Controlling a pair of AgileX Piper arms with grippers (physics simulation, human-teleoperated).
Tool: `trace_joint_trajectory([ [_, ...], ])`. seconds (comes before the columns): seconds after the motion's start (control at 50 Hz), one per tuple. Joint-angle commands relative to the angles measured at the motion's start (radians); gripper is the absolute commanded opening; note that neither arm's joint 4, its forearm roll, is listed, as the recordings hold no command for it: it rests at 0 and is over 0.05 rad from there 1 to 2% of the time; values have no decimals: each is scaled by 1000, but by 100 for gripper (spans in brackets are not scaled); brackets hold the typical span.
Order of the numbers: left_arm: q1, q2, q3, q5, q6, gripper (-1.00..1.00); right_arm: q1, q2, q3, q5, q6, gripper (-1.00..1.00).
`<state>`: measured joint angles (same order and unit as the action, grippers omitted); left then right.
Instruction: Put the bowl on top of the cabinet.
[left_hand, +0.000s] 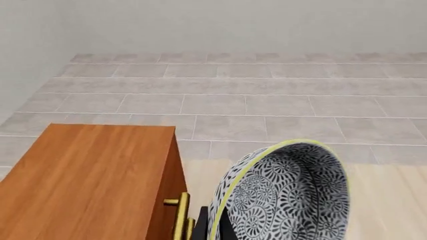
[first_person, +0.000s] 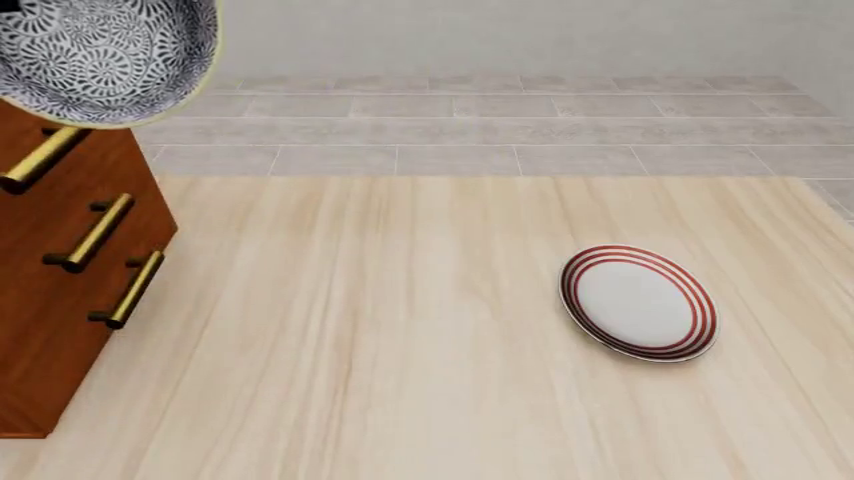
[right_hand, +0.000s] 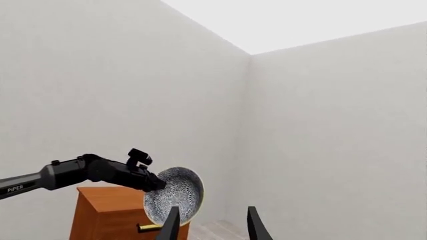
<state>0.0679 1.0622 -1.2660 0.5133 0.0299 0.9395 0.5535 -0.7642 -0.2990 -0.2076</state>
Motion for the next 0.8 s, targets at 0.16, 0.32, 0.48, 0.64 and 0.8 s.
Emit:
trace_joint_trajectory([
  [0.16, 18, 22, -52, 29, 56, -100, -4, -12, -1, 5, -1, 100],
  [0.32, 21, 28, -63, 33, 60, -100, -4, -18, -3, 12, -2, 100],
  [0.48, 21, 28, -63, 33, 60, -100, -1, -16, -2, 13, -1, 100],
  [0.64, 93, 26, -99, 62, 56, -100, 4, -4, 0, 4, -3, 100],
  [0.8, 109, 21, -102, 65, 60, -100, 11, 1, 2, 1, -4, 100],
])
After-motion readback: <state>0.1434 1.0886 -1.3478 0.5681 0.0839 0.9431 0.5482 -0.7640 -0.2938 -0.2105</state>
